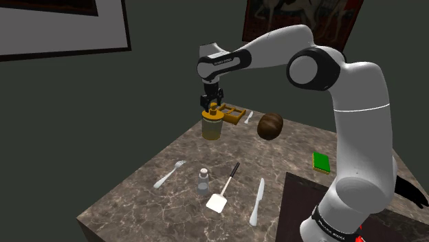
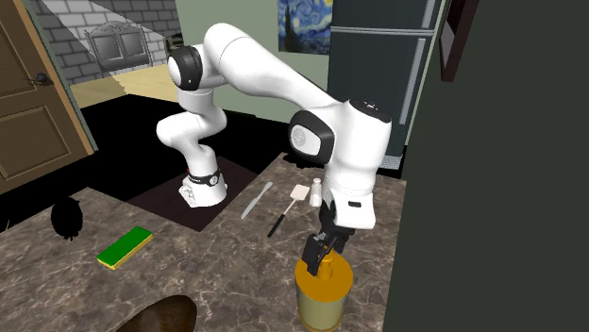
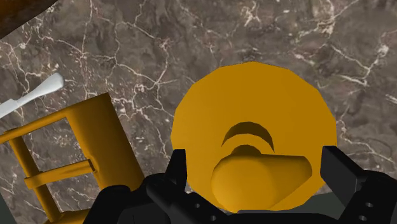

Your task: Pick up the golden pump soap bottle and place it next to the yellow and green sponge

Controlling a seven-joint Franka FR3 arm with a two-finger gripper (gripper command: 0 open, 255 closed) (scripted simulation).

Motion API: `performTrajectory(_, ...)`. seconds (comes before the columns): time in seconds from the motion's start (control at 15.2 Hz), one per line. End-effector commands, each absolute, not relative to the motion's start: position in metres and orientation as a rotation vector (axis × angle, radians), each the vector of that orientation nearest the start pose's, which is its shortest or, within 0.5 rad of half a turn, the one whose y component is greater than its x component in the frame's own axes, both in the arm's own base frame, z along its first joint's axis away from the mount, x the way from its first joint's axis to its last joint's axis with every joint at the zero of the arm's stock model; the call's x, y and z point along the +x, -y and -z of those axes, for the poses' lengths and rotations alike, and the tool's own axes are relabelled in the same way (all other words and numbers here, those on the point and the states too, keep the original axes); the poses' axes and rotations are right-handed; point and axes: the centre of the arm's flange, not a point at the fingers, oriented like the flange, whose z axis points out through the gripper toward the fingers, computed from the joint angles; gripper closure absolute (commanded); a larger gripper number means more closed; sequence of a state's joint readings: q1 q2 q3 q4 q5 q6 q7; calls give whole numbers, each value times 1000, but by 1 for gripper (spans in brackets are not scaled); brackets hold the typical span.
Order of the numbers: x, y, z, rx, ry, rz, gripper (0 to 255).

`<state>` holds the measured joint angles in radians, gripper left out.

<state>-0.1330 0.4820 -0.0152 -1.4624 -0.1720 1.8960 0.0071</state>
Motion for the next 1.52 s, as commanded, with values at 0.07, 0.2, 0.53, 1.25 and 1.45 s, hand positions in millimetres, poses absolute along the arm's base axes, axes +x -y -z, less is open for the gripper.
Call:
performTrajectory(0.07, 681, 113, -401, -3301, -156, -99, 0)
performTrajectory(0.2, 681, 113, -401, -3301, -156, -99, 255)
performTrajectory(0.53, 681, 113, -401, -3301, -156, -99, 255)
performTrajectory(1.25, 681, 113, -444, -3301, -156, -99, 255)
performTrajectory(1.45, 681, 113, -459, -3301, -156, -99, 255)
